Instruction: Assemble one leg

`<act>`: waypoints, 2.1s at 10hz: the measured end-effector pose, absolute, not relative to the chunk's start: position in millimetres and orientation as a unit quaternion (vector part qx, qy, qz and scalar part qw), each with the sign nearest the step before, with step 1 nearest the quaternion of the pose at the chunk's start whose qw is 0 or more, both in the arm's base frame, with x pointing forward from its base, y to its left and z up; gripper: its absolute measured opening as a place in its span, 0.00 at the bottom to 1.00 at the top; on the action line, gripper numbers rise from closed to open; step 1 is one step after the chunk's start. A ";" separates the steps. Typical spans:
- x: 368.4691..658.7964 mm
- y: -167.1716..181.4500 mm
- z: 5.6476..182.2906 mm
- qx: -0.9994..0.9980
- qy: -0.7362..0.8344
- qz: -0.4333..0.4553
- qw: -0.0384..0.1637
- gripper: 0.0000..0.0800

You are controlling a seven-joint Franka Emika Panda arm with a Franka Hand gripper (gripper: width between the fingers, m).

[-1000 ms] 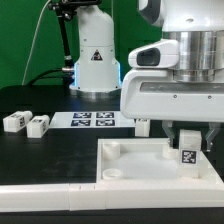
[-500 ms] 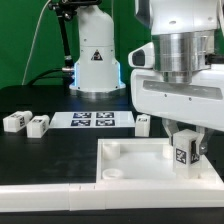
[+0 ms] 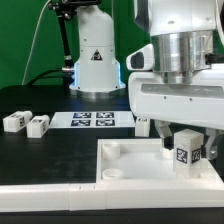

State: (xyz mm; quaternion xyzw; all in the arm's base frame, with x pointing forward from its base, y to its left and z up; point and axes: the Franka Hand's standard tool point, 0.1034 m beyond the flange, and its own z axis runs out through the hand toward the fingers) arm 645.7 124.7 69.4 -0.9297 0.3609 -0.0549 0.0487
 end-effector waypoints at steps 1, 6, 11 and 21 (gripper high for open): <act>644.7 128.0 70.2 -0.952 0.300 -0.053 0.037 0.80; 643.5 130.9 70.3 -0.996 0.072 -0.060 0.015 0.81; 643.1 132.4 71.4 -0.978 -0.200 -0.064 -0.008 0.81; 643.3 128.7 70.8 -0.962 -0.264 -0.061 -0.020 0.36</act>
Offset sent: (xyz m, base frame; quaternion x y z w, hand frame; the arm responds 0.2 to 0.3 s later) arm -0.0054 0.0079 0.0022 -0.0228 -0.0001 -0.2942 0.9555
